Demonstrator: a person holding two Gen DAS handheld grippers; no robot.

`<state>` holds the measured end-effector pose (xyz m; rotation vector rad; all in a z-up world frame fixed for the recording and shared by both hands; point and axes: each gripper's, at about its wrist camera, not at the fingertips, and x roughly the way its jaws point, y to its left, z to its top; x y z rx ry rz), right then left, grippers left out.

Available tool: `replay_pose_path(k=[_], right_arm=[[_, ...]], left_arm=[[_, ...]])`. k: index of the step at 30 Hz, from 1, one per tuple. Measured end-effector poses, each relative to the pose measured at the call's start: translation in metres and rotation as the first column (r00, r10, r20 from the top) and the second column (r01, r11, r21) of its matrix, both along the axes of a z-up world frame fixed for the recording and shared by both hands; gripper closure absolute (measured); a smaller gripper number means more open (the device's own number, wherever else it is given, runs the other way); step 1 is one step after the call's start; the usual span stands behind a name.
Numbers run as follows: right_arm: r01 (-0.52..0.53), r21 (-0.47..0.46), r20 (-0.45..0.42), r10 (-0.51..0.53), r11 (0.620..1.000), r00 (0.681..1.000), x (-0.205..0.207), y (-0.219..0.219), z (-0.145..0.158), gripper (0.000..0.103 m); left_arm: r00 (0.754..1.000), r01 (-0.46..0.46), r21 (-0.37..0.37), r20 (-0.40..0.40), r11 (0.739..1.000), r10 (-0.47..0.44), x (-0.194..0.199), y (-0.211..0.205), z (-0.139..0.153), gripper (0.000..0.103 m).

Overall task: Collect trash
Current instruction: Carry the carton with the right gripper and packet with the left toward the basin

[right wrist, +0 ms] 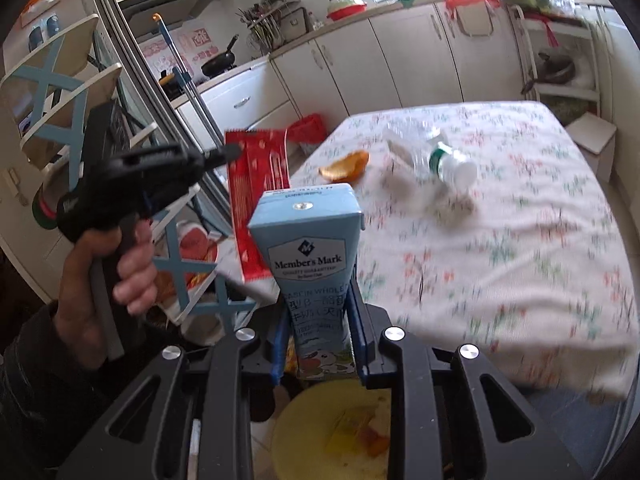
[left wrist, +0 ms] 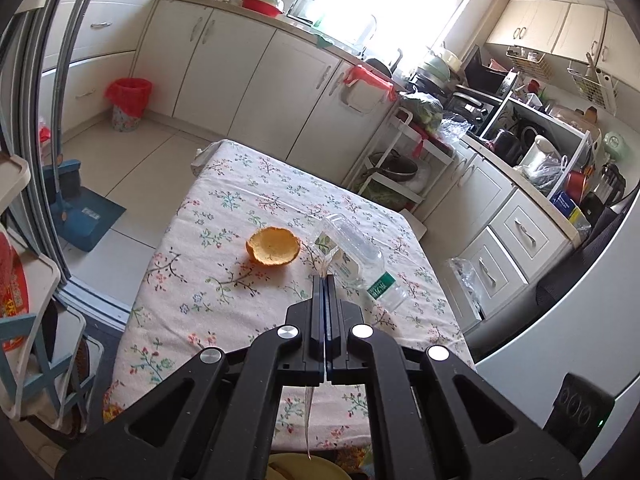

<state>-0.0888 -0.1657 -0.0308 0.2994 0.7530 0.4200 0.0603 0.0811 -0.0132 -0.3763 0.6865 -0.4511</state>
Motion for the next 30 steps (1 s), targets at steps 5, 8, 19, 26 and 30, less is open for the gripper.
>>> replay_pose_path(k=[5,8,19,26,30], right_arm=[[-0.021,-0.014,-0.044,0.021,1.0,0.999,-0.013,0.009,-0.011,0.076],[-0.042,-0.024,-0.07,0.04,0.999,0.997,-0.017,0.016,-0.018,0.076],[-0.138,-0.102,-0.298,0.102,0.985,0.949,-0.028,0.045,-0.068,0.063],[-0.102,-0.114,-0.296,0.064,0.988,0.953,-0.036,0.035,-0.069,0.047],[-0.037,-0.086,-0.227,0.017,0.996,0.974,-0.043,0.021,-0.053,0.043]], left_arm=[[1.0,0.002,-0.007,-0.001,1.0,-0.002,-0.012,0.001,-0.002,0.103],[1.0,0.001,-0.012,0.0,1.0,-0.001,-0.017,0.004,-0.002,0.103],[1.0,0.002,-0.022,0.003,1.0,-0.002,-0.036,0.01,-0.001,0.103],[1.0,0.008,-0.022,-0.002,1.0,-0.008,-0.055,0.013,-0.004,0.103],[1.0,0.014,-0.021,-0.01,1.0,-0.014,-0.067,0.014,-0.007,0.103]])
